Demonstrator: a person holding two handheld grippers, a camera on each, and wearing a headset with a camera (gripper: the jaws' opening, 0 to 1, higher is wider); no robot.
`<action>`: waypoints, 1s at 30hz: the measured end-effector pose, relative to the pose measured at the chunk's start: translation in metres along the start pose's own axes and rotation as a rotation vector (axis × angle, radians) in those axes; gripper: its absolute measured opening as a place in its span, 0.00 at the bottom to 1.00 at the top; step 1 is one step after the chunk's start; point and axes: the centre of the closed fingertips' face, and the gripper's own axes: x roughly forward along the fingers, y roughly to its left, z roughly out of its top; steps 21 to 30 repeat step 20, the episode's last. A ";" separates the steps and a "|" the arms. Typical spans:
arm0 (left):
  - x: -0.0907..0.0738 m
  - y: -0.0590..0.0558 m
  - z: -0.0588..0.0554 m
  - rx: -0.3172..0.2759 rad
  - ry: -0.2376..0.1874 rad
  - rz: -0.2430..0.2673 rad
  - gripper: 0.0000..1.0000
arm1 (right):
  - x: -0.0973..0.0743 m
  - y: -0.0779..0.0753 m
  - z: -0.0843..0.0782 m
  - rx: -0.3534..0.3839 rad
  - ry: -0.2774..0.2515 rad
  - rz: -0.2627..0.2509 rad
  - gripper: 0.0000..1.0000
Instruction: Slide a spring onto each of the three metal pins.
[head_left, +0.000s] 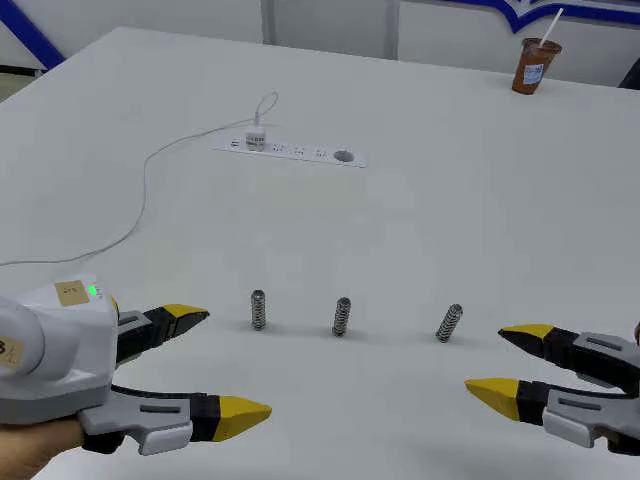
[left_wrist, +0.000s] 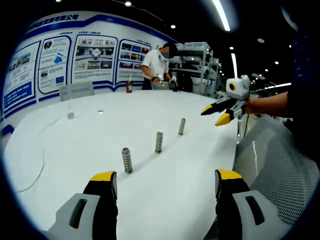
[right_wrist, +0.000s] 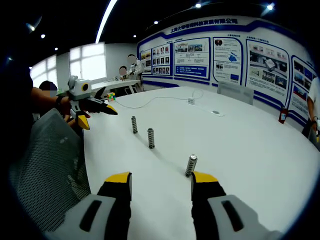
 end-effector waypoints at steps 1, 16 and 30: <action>0.000 0.000 0.000 0.000 0.000 0.000 0.82 | -0.001 -0.001 0.000 0.002 -0.003 -0.001 0.50; 0.002 0.003 -0.004 -0.012 0.002 0.005 0.82 | -0.005 -0.011 -0.007 0.003 -0.045 -0.014 0.61; 0.002 0.004 -0.005 -0.016 0.001 0.007 0.82 | -0.004 -0.011 -0.007 -0.007 -0.053 -0.013 0.63</action>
